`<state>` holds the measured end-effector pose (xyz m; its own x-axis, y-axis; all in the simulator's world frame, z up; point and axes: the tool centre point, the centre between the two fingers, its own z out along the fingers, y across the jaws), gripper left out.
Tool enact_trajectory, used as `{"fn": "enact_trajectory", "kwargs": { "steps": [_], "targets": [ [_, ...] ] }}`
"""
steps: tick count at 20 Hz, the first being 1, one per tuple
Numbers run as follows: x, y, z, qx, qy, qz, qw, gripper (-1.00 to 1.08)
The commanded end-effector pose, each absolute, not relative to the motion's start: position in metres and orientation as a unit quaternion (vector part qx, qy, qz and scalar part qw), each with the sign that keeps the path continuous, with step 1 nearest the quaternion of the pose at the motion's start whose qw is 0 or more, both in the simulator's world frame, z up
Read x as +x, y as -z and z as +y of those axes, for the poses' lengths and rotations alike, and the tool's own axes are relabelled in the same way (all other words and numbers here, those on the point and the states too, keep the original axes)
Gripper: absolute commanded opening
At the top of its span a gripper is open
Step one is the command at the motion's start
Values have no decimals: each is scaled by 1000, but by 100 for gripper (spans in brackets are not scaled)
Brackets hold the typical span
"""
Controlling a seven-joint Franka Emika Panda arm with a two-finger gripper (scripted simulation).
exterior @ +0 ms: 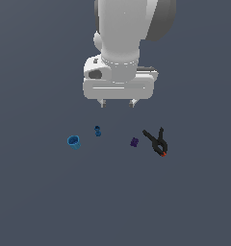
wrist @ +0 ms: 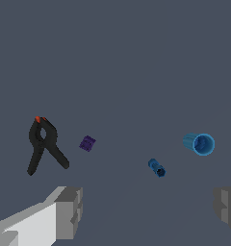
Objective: Pick up a designated object from a clutter of objects.
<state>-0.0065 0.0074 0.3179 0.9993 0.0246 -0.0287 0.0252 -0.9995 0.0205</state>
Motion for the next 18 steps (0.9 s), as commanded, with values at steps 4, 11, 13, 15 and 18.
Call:
{"fn": "enact_trajectory", "kwargs": {
  "steps": [4, 11, 13, 15, 18],
  "targets": [
    [-5, -323, 5, 1000, 10, 14, 12, 100],
    [0, -344, -4, 1000, -7, 19, 18, 100],
    [-1, -343, -4, 1000, -6, 19, 17, 100],
    [-1, -343, -3, 1000, -6, 19, 17, 100],
    [0, -338, -2, 1000, -6, 14, 17, 100]
  ]
}}
